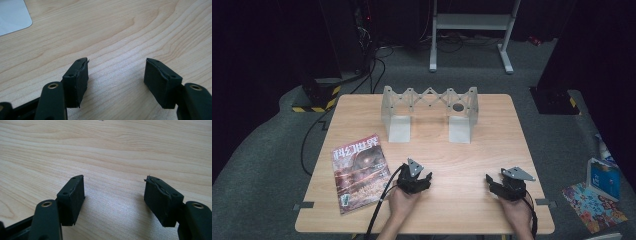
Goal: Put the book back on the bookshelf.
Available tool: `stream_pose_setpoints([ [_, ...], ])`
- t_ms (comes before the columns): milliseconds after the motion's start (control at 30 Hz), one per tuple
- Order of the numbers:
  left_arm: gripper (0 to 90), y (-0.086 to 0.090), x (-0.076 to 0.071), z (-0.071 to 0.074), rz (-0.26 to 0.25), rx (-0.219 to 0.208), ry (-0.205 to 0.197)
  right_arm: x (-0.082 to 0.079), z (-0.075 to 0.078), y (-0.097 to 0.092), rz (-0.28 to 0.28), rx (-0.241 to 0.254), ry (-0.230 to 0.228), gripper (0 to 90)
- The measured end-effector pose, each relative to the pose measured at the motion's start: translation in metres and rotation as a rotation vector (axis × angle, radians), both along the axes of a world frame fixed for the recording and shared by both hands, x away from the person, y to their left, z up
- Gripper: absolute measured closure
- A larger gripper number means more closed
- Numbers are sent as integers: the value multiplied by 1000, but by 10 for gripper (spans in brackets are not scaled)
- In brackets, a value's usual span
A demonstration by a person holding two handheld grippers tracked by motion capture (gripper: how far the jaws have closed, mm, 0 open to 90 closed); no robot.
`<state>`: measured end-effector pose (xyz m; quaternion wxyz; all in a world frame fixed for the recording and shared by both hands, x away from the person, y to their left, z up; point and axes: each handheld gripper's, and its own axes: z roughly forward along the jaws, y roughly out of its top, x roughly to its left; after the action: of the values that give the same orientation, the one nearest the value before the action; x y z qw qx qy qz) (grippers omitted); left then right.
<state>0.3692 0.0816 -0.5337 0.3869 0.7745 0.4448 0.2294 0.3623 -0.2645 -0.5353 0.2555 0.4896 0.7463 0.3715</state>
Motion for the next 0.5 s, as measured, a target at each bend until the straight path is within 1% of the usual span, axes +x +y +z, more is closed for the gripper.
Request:
stream_pose_setpoints([
  [500,363,0,-1,0,-1,-2,2,0,0,0,1,-2,-2,326],
])
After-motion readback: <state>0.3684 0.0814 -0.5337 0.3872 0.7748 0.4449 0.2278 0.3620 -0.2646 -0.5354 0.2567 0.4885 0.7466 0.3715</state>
